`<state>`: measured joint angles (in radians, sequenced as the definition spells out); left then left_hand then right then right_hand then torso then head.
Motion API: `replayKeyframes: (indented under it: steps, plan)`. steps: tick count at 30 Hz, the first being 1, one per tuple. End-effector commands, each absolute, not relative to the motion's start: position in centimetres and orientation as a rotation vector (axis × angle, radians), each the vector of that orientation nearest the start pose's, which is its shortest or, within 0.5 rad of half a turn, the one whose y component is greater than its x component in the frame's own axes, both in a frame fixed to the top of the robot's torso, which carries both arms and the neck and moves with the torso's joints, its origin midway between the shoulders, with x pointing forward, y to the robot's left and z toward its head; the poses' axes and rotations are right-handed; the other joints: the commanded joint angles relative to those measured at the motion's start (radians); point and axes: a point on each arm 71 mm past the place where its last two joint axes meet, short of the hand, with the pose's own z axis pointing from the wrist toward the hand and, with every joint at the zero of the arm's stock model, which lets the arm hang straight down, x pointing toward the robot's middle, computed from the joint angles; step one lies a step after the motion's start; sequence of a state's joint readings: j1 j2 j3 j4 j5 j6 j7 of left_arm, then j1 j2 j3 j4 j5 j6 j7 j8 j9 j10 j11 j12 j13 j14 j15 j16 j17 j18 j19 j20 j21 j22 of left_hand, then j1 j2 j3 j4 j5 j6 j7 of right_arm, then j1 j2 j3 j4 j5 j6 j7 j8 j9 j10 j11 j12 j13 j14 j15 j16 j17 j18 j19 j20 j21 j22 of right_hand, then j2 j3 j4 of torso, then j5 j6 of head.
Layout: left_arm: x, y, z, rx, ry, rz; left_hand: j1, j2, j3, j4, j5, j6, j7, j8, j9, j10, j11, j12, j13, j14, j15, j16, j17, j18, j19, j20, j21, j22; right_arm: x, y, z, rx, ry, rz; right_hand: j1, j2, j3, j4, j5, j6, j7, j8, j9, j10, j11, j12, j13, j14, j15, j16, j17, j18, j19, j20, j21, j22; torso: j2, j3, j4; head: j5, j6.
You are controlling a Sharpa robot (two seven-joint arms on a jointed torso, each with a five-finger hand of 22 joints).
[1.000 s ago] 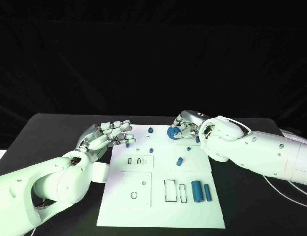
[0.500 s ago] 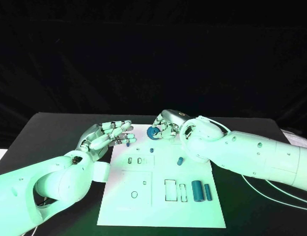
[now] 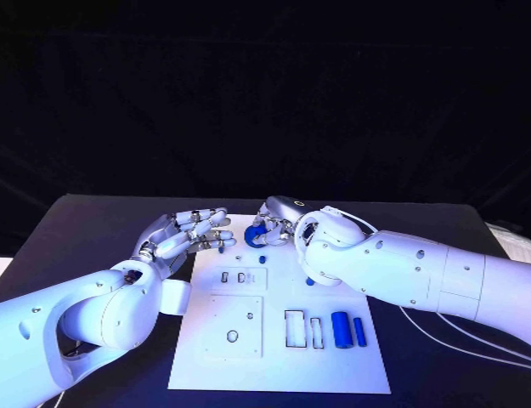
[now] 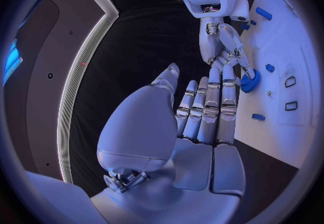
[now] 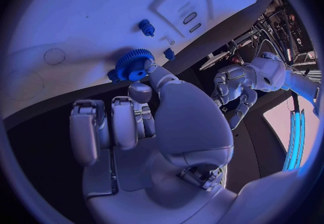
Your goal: Assemble the parts on the task board
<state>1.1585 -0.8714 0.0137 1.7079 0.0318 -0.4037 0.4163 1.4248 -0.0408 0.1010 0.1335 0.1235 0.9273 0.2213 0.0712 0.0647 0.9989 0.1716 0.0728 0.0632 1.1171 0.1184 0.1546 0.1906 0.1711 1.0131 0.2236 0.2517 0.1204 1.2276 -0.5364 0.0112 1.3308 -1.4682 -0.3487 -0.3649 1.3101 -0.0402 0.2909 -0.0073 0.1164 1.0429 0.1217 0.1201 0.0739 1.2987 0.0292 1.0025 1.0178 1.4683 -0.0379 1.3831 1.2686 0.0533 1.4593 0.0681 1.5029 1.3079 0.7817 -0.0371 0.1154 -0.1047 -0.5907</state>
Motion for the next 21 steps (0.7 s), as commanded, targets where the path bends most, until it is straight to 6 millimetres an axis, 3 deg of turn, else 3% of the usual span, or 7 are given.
replayKeyframes:
  steps: [1,5,9,14,17,21]
  plan:
    - [45.38,17.29,-16.09,-1.145,1.392,-1.674,-0.001,0.006,-0.003,-0.004,-0.002,0.006,-0.002,-0.004,0.001,0.005,0.001,-0.005,0.001,-0.002,0.002,-0.007,0.002,0.009,0.007,0.000,0.001,-0.001,52.92,-11.05,-16.71,0.010,1.635,0.496,-0.022,-0.009,0.007,0.025,0.015,0.023,0.000,-0.006,0.014,-0.011,0.004,-0.009,-0.003,0.046,-0.001,-0.005,-0.005,-0.013,-0.003,0.003,-0.006,0.090,0.000,0.0006,0.0003,0.004,-0.003]
    - [45.40,17.35,-16.10,-1.146,1.393,-1.672,-0.001,0.006,-0.003,-0.004,-0.002,0.006,-0.002,-0.004,0.001,0.005,0.001,-0.005,0.001,-0.002,0.002,-0.007,0.002,0.009,0.007,0.000,0.001,-0.001,52.95,-10.91,-16.89,0.014,1.632,0.488,-0.042,-0.032,-0.008,0.033,0.032,0.002,0.007,-0.023,0.008,-0.029,0.010,-0.042,-0.029,0.045,0.004,-0.011,-0.011,-0.011,-0.011,0.007,-0.011,0.078,0.000,0.0004,-0.0014,0.009,-0.004]
    - [45.38,17.39,-16.12,-1.148,1.397,-1.670,-0.005,0.006,-0.004,-0.005,-0.003,0.005,-0.001,-0.004,0.000,0.004,0.001,-0.006,0.001,-0.003,0.002,-0.008,0.003,0.009,0.006,0.000,0.001,-0.002,53.05,-10.98,-16.85,0.022,1.609,0.483,-0.048,-0.061,-0.030,0.038,0.034,-0.079,0.027,-0.059,-0.007,-0.114,0.028,-0.159,-0.130,0.036,0.019,-0.029,-0.032,0.003,-0.056,0.019,-0.043,0.014,0.000,0.0005,-0.0028,0.003,-0.003]
    - [45.37,17.50,-16.15,-1.151,1.401,-1.665,-0.006,0.007,-0.005,-0.005,-0.003,0.003,0.000,-0.005,0.000,0.002,0.002,-0.007,0.000,-0.004,0.003,-0.010,0.004,0.009,0.005,0.000,0.000,-0.002,53.08,-11.01,-17.05,0.011,1.625,0.488,-0.040,-0.073,-0.046,0.042,0.042,-0.130,0.038,-0.058,-0.008,-0.144,0.040,-0.188,-0.159,0.035,0.029,-0.031,-0.029,0.006,-0.064,0.030,-0.050,0.003,0.000,0.0010,-0.0016,0.001,-0.006]
    - [45.36,17.48,-16.18,-1.154,1.405,-1.664,-0.006,0.007,-0.005,-0.006,-0.003,0.002,0.000,-0.006,0.000,0.001,0.003,-0.007,0.000,-0.005,0.003,-0.011,0.004,0.009,0.005,0.000,0.000,-0.002,53.08,-11.01,-17.17,-0.001,1.637,0.502,-0.051,-0.094,-0.081,0.054,0.090,-0.150,0.044,-0.056,-0.006,-0.165,0.046,-0.203,-0.175,0.034,0.035,-0.033,-0.029,0.009,-0.074,0.036,-0.058,-0.010,0.000,0.0009,-0.0009,-0.004,-0.007]
    - [45.35,17.44,-16.19,-1.154,1.408,-1.665,-0.006,0.007,-0.005,-0.006,-0.003,0.002,0.000,-0.006,0.000,0.001,0.003,-0.007,0.000,-0.005,0.003,-0.011,0.004,0.009,0.005,0.000,0.000,-0.002,52.95,-11.05,-17.05,-0.007,1.623,0.531,-0.052,-0.097,-0.112,0.067,0.105,-0.152,0.045,-0.052,-0.003,-0.167,0.047,-0.195,-0.174,0.035,0.037,-0.030,-0.023,0.009,-0.073,0.039,-0.059,-0.009,0.000,0.0019,-0.0019,-0.003,-0.008]
